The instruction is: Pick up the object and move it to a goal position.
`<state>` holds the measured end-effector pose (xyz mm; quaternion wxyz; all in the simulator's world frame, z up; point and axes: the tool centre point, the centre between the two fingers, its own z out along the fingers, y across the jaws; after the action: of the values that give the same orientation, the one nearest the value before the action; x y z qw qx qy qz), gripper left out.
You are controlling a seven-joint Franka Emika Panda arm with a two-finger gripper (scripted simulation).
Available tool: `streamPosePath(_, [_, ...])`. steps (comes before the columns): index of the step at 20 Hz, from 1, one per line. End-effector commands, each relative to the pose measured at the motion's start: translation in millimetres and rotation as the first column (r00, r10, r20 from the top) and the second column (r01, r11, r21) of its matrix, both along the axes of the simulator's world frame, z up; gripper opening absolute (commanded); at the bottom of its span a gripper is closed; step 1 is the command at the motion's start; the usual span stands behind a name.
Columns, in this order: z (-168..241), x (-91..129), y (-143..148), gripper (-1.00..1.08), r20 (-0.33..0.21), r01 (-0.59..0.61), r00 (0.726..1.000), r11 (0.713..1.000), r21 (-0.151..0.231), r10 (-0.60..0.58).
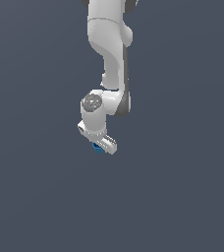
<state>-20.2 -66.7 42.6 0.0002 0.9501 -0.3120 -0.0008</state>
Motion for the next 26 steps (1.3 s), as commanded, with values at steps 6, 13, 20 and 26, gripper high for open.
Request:
streamPosePath(6, [-2, 1, 0, -1.00, 0.002, 0.000, 1.000, 1.000, 0.000, 0.000])
streamPosePath(13, [-1, 1, 1, -1.00, 0.002, -0.001, 1.000, 1.000, 0.000, 0.001])
streamPosePath(20, [12, -4, 6, -1.00, 0.002, -0.001, 1.000, 1.000, 0.000, 0.001])
streamPosePath(26, [40, -15, 18, -1.00, 0.002, 0.000, 1.000, 1.000, 0.001, 0.000])
